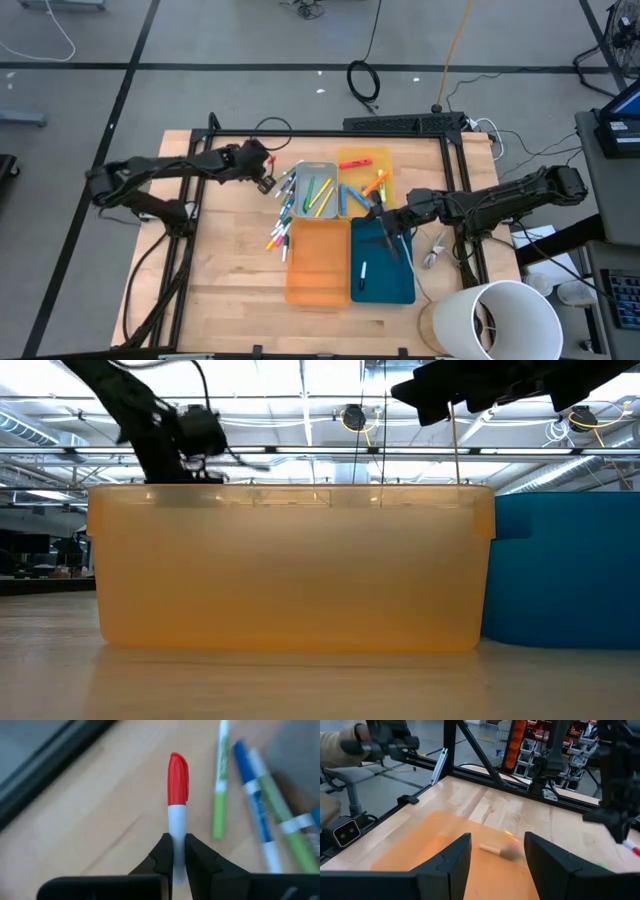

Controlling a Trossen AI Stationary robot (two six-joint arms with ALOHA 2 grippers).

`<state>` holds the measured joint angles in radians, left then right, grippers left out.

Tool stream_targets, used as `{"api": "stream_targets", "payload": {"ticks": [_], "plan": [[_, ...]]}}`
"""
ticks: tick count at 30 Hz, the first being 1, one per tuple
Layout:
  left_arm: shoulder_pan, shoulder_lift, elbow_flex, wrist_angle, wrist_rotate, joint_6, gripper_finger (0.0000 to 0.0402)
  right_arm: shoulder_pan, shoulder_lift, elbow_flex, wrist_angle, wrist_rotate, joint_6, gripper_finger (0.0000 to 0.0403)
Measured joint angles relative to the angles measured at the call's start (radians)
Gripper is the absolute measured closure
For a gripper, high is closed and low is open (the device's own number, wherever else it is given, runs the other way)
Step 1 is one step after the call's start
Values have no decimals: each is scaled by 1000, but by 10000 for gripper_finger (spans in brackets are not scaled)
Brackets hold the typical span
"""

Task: Pick & Place Markers
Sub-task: Put the white and red highlighter pen into the blue bin

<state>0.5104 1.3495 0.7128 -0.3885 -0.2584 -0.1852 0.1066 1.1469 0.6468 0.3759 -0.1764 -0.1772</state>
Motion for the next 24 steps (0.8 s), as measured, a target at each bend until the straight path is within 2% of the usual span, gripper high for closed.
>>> {"api": "stream_targets", "payload": {"ticks": [4, 8, 11, 14, 18, 21, 24], "plan": [[-51, -129, 0, 0, 2, 3, 373, -9, 0, 0, 0, 24, 0, 232], [-135, -239, -15, 38, 3, 6, 373, -9, 0, 0, -7, 138, 7, 232], [-217, -307, -60, 124, 8, 10, 373, -9, 0, 0, -13, 207, 7, 232], [-307, -354, -149, 315, 73, 92, 373, -12, 1, 0, 3, 233, 5, 232], [-403, -372, -294, 689, 167, 204, 373, -23, 27, 0, 78, 231, 7, 232], [-446, -368, -370, 932, 200, 218, 373, -38, 87, 0, 203, 231, 6, 232], [-471, -354, -397, 1034, 238, 227, 373, -57, 172, 0, 373, 228, -4, 232]]}}
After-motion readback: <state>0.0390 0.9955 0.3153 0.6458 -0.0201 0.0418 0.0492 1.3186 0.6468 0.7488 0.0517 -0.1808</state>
